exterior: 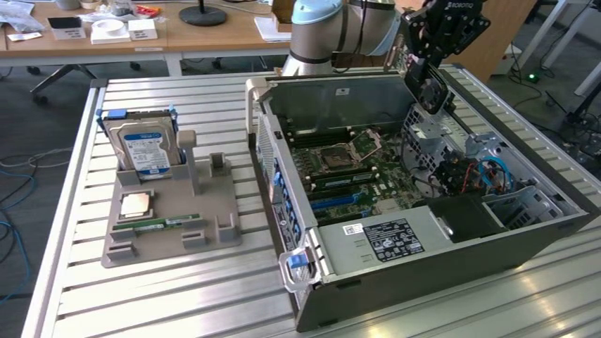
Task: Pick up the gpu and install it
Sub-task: 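Pick up the gpu and move the gpu toward the slot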
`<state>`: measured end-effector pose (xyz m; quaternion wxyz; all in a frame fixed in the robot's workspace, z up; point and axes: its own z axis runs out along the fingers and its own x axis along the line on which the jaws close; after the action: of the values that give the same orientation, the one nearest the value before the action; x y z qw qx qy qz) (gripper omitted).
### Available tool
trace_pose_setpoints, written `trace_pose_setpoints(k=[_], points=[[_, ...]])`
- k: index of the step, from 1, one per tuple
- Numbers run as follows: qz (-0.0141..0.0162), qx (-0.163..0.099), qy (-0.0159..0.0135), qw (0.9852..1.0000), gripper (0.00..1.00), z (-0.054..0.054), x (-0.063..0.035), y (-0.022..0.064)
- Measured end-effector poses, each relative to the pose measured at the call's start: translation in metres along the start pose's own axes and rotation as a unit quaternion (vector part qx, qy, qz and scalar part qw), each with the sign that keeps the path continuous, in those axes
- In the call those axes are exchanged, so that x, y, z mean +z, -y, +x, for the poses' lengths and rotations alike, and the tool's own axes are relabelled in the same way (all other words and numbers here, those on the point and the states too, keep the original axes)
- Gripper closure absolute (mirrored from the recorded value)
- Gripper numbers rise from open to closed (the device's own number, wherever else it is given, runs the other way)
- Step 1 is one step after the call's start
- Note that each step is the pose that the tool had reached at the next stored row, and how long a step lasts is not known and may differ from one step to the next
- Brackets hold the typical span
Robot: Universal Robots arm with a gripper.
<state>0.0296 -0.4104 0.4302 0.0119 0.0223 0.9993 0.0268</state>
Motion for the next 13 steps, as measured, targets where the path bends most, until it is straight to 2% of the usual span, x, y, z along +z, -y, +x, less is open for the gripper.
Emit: trace_pose_setpoints(k=[13], points=[[0.0000,0.000,0.0000,1.0000,0.74,-0.013,0.0095,-0.0001]])
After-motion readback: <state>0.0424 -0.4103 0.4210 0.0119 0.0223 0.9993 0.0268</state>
